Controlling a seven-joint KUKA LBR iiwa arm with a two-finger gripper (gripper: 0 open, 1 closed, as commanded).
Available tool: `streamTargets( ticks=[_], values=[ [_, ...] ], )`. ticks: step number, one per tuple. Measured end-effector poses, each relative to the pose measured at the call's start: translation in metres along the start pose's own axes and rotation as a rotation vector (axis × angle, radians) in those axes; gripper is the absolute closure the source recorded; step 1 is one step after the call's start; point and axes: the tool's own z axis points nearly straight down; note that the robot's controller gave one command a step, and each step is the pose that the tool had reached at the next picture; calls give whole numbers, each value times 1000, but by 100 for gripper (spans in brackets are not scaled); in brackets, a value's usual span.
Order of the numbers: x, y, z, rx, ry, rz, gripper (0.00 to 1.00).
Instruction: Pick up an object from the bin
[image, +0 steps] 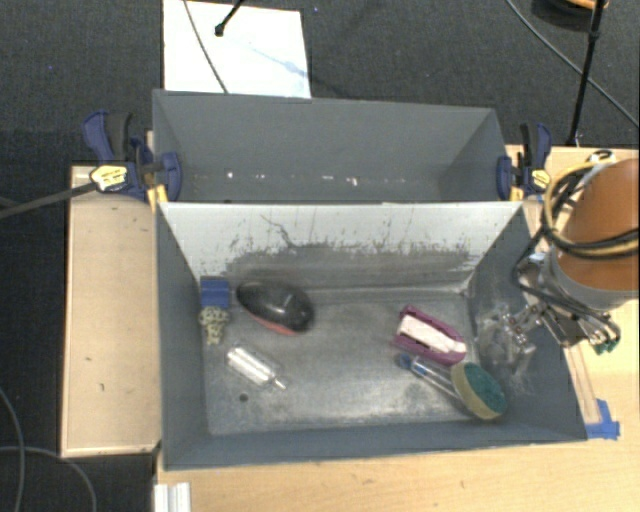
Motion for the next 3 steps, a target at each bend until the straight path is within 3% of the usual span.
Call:
streamTargets(
  ticks=[1,2,3],
  values=[
    [20,-11,37,-5,9,-174,100],
    [19,-11,36,-4,6,-176,0],
    [-8,-7,127,-7,10,-179,0]
  ],
)
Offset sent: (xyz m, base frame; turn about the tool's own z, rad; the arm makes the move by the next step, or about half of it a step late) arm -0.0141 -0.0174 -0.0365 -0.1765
